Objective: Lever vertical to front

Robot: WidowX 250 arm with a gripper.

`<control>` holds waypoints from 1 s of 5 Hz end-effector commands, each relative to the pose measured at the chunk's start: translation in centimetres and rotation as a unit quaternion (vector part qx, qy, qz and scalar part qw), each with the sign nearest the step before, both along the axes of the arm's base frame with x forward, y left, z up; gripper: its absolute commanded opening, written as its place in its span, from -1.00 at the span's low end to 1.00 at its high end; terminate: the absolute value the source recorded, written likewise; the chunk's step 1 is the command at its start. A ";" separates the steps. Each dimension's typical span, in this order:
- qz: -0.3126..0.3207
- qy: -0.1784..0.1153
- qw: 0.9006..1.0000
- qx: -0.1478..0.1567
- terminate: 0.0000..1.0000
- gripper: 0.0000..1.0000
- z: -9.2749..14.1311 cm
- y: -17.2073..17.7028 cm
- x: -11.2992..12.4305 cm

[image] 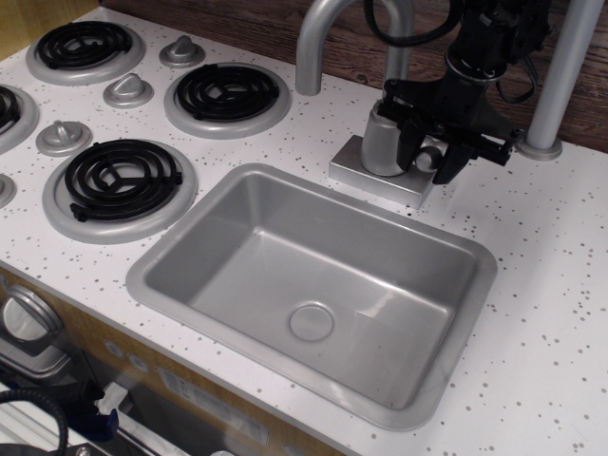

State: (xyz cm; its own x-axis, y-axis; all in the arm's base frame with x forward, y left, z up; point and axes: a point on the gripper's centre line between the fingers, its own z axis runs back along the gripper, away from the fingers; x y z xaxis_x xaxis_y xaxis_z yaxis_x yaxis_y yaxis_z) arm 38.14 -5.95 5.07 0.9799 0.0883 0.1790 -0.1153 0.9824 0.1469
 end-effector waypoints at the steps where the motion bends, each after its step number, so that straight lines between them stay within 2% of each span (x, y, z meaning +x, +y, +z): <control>1: -0.002 -0.016 1.000 -0.019 -1.00 -1.00 -0.2 0.3 0.4; 4: -0.007 -0.018 0.999 -0.027 -1.00 -1.00 -1.1 0.5 0.4; 5: -0.006 -0.009 1.000 -0.023 -1.00 1.00 -0.5 0.4 0.2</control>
State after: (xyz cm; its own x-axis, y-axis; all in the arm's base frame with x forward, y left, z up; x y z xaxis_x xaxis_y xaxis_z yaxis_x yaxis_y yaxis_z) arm 37.20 -5.34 2.90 0.9874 0.1005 0.1222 -0.1161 0.9850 0.1280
